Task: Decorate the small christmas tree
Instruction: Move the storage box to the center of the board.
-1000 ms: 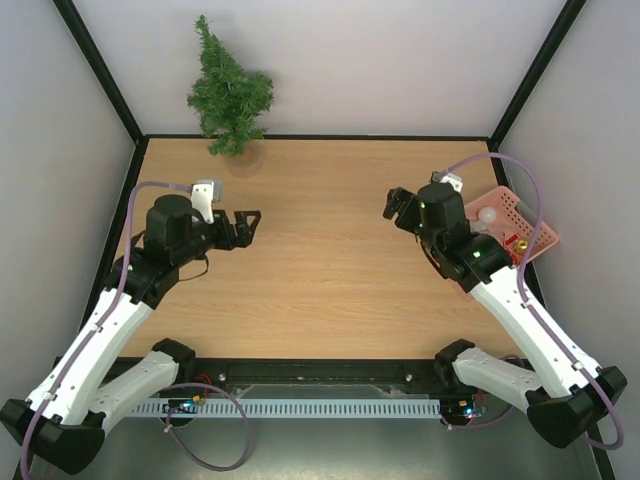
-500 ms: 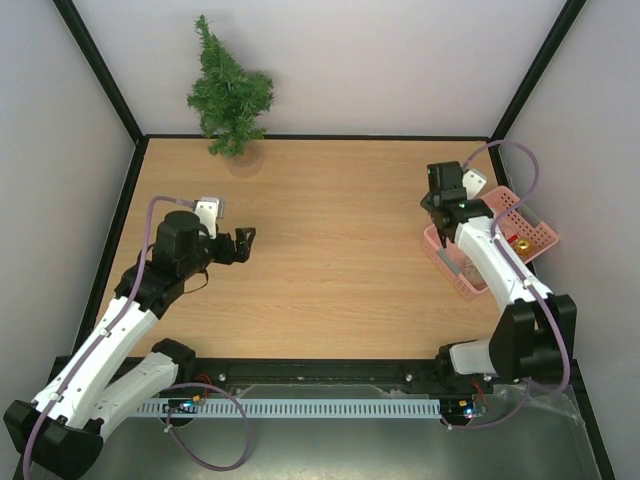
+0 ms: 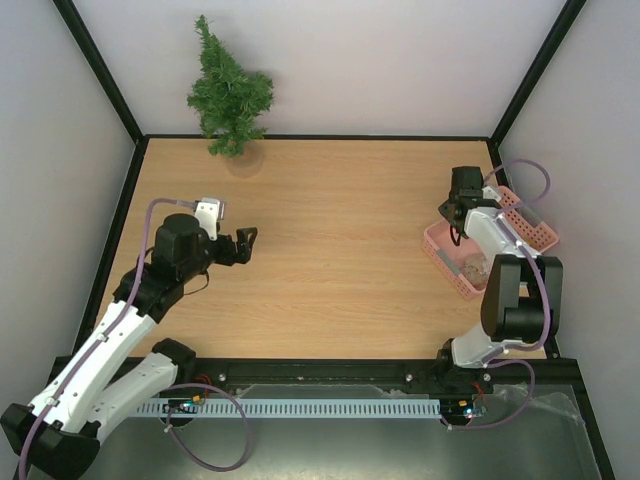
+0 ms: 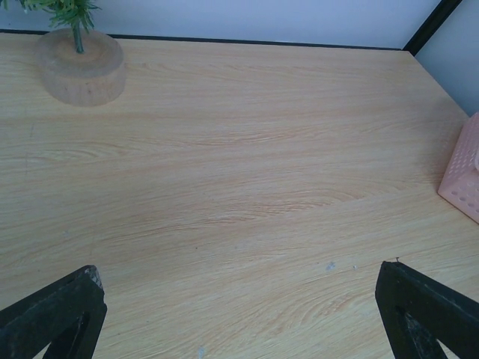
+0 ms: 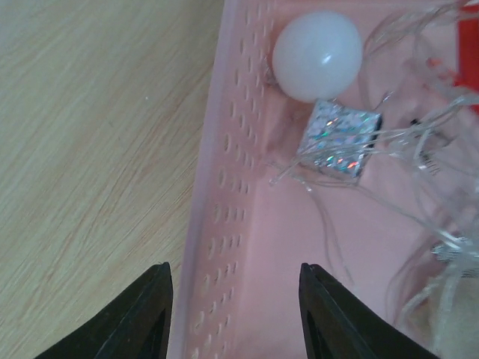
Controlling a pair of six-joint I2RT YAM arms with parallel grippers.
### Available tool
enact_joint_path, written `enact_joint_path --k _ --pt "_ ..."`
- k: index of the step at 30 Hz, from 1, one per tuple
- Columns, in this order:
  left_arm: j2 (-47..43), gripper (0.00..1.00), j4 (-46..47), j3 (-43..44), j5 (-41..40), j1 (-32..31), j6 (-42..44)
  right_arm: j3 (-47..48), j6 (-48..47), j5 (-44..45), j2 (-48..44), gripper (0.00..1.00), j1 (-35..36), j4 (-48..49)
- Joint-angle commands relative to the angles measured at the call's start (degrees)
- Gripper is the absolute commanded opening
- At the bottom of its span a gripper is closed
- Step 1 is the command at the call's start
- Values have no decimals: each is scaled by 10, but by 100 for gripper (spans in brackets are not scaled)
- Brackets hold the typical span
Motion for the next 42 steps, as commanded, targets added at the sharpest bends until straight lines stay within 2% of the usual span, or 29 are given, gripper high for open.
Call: enact_joint_path --k 1,9,18,27,35,42 --pt "-14 100 16 -9 -8 -2 10 -4 -29 -57 42 44 -5 48" --pt "-8 100 18 -10 -2 -3 12 0 -66 -90 78 39 -5 58" --pt "-5 100 17 -11 -8 -4 12 2 -111 -140 60 10 7 36" --pt "9 100 15 -11 -15 -4 10 4 -163 -171 27 9 107 -12" --pt "12 100 11 -12 -27 -5 7 -26 -189 -192 -5 9 231 -37" --pt "40 100 -3 -8 -62 -5 -16 -44 -221 -194 5 10 333 -51"
